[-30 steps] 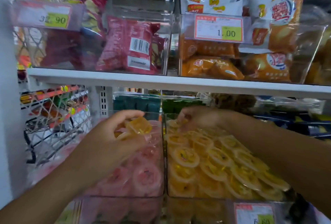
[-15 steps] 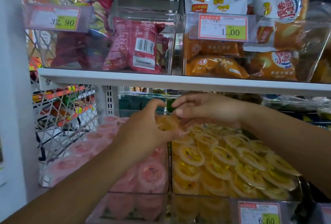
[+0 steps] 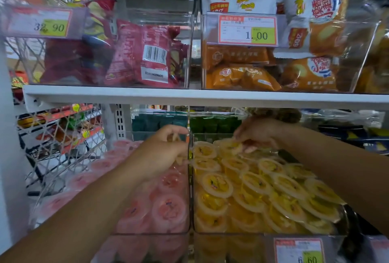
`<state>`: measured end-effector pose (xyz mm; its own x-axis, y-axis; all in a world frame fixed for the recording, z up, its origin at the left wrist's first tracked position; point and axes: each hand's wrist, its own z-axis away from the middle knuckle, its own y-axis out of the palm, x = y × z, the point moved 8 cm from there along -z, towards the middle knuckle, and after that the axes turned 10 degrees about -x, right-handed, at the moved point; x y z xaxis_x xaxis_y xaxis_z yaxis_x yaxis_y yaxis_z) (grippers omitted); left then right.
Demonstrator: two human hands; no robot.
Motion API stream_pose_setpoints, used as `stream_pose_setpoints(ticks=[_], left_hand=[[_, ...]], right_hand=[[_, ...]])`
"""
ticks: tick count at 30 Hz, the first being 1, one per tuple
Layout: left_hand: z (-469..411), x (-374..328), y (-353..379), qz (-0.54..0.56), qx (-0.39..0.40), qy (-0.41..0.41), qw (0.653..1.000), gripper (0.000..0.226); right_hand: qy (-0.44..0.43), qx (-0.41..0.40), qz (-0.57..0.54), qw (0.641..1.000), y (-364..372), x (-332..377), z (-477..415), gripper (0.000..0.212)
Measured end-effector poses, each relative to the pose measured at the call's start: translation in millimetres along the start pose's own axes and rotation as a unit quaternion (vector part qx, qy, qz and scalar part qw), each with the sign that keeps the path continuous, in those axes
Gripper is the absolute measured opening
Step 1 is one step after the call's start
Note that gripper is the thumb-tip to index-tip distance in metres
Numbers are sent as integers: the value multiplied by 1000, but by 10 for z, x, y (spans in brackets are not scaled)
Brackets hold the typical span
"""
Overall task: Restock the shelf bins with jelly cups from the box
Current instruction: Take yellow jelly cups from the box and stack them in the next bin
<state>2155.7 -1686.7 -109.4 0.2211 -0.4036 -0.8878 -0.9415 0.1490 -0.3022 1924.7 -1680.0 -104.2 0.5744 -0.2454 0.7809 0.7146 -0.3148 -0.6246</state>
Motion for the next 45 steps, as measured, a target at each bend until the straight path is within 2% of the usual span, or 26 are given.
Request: stream_pose_setpoints(ticks=[5,9,12,14,16,18,19,23,26,29,31,33,36,39,41,43,45], left_hand=[[30,-87,-96,14,-29,52,998,45],[62,-134,-80,36,-30,69,996,37],[64,-195,-14,28,-21,85,996,33],[53,-275,50,10,-12,104,994,35],[17,-354,155,-31,-1,115,993,41],[-32,-413,289,-60,12,119,991,50],[-43,-444,352,-73,19,119,990,51],[-115,-424,595,-73,65,109,989,56],[-91,-405,762,-43,116,108,986,64],[25,-412,889,-196,165,162,953,57],[115,-371,1005,-268,226,205,914,48],[193,-306,1100,-309,277,213,885,47],[192,-213,1125,-358,283,215,863,53],[161,-203,1096,-356,268,225,866,58],[168,-232,1048,-330,257,221,881,61],[237,-324,955,-301,238,213,899,54],[356,-451,820,-280,204,229,910,47]], right_hand=[[-26,-14,99,995,114,23,-59,13],[-40,16,116,992,137,57,16,26],[-107,-19,164,980,55,158,80,27],[-141,8,50,989,55,287,212,24],[-121,131,-127,976,176,400,441,26],[-111,219,-199,949,255,485,647,28],[-114,223,-209,945,249,496,681,28],[-104,111,-215,965,-54,331,512,18],[-88,23,-132,987,-335,107,351,11],[-66,-66,21,995,-586,-122,194,8],[-32,-66,91,993,-620,-261,138,11],[-16,-51,147,988,-580,-341,123,14],[-15,-49,178,983,-502,-367,116,14],[-23,-53,205,977,-462,-333,143,14],[-48,-62,241,967,-478,-270,213,18],[-84,-89,269,955,-535,-170,319,25],[-151,-130,239,950,-621,-30,494,23]])
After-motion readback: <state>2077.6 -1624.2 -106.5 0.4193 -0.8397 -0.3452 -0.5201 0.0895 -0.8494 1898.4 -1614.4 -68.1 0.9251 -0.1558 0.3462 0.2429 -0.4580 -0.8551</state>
